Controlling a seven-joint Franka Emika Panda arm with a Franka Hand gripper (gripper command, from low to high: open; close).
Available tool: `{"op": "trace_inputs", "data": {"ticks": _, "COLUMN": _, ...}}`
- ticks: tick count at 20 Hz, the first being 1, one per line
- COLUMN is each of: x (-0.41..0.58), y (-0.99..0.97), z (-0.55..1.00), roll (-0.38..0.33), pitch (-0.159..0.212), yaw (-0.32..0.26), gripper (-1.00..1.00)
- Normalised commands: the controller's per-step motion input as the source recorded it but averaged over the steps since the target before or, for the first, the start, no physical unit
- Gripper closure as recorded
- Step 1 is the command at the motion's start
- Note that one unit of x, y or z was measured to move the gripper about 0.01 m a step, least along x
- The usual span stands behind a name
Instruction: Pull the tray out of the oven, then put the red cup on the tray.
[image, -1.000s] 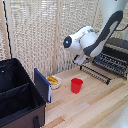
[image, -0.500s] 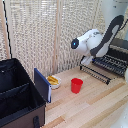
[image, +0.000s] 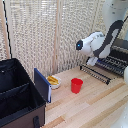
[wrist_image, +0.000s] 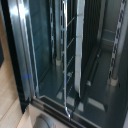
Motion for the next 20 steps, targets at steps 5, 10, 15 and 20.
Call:
{"op": "trace_inputs", "data": {"ticks": 5, "x": 0.039, "y": -0.61, "z": 0.0, "roll": -0.103, "pitch": 0.0, "yaw": 0.064, "gripper": -1.0}}
{"op": "trace_inputs", "data": {"ticks": 10, "x": 0.048, "y": -0.56, "z": 0.0, "roll": -0.046, "pitch": 0.0, "yaw": 0.016, "gripper": -1.0}}
{"op": "trace_inputs", "data": {"ticks": 15, "x": 0.042, "y": -0.27, "z": 0.0, "roll": -0.021, "pitch": 0.005, "yaw": 0.0, "gripper": 1.0}}
{"op": "trace_inputs", "data": {"ticks": 20, "x": 0.0, "y": 0.01, "z": 0.0, "roll": -0.174, "pitch": 0.0, "yaw": -0.015, "gripper": 1.0}}
